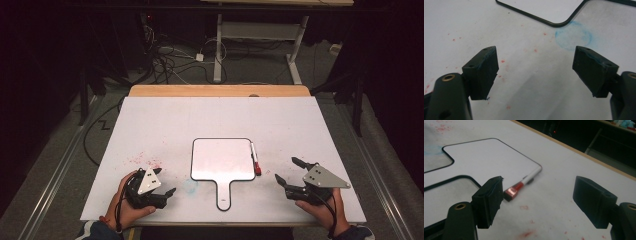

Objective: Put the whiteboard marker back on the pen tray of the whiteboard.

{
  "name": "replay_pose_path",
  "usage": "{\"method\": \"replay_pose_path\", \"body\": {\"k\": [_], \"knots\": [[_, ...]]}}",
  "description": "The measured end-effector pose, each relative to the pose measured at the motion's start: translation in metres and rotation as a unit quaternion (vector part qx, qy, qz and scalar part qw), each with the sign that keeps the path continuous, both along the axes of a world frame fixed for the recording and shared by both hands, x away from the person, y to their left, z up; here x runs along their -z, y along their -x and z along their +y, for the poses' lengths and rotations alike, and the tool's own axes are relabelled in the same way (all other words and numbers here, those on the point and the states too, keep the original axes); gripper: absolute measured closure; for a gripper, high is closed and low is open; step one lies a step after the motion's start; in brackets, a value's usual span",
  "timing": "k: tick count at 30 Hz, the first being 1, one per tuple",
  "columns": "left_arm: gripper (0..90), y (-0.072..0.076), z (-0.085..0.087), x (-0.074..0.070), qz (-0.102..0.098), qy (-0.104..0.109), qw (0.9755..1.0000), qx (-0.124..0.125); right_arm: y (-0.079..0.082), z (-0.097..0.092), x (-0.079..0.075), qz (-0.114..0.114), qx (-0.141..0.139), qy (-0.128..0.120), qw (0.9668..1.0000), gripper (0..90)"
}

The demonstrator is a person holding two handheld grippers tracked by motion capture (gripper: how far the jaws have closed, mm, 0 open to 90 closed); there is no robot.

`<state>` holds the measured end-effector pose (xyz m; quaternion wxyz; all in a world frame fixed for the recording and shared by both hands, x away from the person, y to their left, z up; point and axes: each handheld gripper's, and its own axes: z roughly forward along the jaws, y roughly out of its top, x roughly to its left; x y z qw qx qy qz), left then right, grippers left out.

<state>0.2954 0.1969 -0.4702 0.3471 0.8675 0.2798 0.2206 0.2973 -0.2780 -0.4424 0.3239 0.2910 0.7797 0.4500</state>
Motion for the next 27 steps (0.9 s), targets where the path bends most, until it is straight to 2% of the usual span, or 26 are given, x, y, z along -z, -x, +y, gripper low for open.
{"method": "replay_pose_path", "body": {"k": [3,9,27], "knots": [[19.7,0.000,-0.001,0.000,-0.004,-0.002,1.0000,0.002,0.005,-0.004,0.006,0.006,0.007,0.007,0.9999,24.6],[18.9,0.001,-0.001,-0.001,-0.008,-0.001,1.0000,0.003,0.011,-0.004,0.001,-0.006,0.011,-0.002,0.9999,24.3],[18.9,-0.001,-0.003,0.000,-0.001,-0.006,1.0000,0.005,0.013,-0.002,-0.001,-0.014,0.003,0.000,0.9999,24.3]]}}
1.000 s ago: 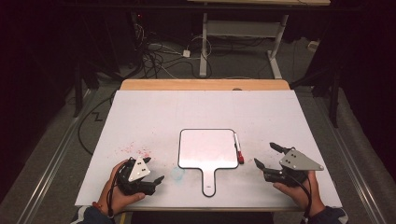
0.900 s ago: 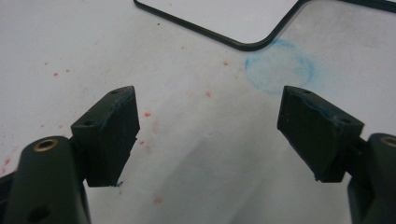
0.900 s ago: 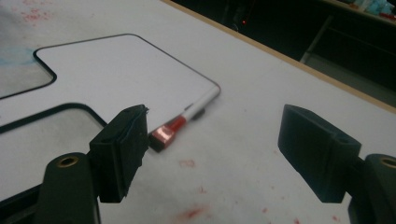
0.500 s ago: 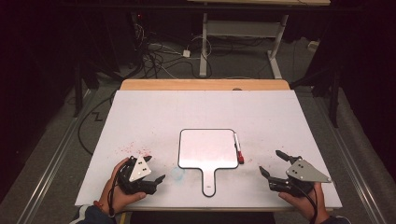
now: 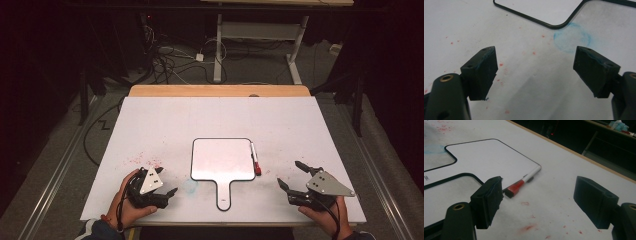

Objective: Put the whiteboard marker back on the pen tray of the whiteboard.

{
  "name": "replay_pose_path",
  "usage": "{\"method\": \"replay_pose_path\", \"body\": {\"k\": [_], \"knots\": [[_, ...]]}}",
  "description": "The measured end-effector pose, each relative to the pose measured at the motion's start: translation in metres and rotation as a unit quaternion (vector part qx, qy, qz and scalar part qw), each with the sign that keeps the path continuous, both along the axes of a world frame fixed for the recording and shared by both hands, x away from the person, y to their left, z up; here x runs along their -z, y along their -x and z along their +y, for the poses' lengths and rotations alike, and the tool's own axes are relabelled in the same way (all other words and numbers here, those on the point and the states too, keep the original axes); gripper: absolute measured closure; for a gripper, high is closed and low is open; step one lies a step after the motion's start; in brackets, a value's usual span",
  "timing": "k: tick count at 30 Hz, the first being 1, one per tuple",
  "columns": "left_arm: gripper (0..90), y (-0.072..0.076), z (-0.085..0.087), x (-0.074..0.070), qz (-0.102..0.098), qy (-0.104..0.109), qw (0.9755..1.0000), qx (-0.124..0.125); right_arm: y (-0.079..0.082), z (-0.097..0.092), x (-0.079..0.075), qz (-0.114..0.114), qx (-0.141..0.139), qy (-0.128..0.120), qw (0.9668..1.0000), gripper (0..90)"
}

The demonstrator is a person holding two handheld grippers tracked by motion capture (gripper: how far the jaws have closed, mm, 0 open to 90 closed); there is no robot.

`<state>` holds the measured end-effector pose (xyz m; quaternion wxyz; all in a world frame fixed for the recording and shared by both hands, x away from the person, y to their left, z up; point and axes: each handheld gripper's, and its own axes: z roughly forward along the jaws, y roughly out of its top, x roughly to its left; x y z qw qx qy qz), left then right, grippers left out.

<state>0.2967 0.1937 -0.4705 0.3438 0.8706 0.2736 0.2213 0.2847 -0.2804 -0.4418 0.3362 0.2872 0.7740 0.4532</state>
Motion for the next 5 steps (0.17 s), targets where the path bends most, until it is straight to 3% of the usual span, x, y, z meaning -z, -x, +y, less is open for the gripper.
{"method": "replay_pose_path", "body": {"k": [5], "knots": [[18.9,-0.0021,-0.0013,-0.0001,0.000,0.002,1.0000,0.000,0.0003,-0.0003,0.0003,-0.002,0.000,0.002,1.0000,24.0]]}}
